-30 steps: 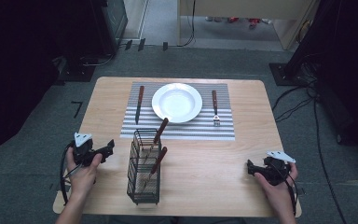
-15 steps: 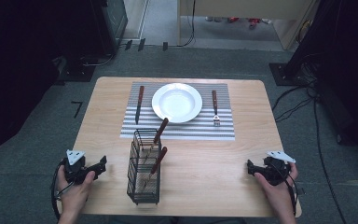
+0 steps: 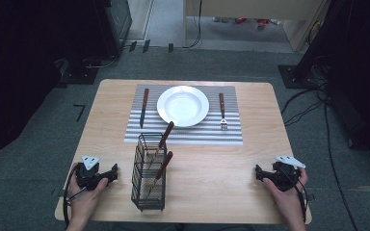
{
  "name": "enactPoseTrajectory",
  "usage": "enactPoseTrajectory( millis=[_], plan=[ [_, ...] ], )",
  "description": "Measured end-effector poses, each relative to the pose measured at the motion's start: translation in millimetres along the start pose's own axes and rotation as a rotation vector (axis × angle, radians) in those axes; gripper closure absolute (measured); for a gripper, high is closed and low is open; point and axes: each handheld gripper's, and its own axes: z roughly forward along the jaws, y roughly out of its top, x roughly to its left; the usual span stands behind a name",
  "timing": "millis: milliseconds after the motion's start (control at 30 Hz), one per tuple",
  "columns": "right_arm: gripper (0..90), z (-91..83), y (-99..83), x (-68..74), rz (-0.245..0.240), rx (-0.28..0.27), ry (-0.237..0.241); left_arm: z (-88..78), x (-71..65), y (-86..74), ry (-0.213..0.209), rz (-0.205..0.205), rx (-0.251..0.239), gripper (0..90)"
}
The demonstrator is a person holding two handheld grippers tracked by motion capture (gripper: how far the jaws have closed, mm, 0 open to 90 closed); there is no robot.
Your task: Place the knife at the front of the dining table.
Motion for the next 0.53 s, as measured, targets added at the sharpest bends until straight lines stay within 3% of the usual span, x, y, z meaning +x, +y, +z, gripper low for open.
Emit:
enactPoseTrajectory(
  millis=[533],
  plan=[
    [0.0,0.0,0.0,0.0,0.0,0.0,0.0,2.8,-0.9,2.3,-0.002,-0.005,0.009,10.5]
  ],
)
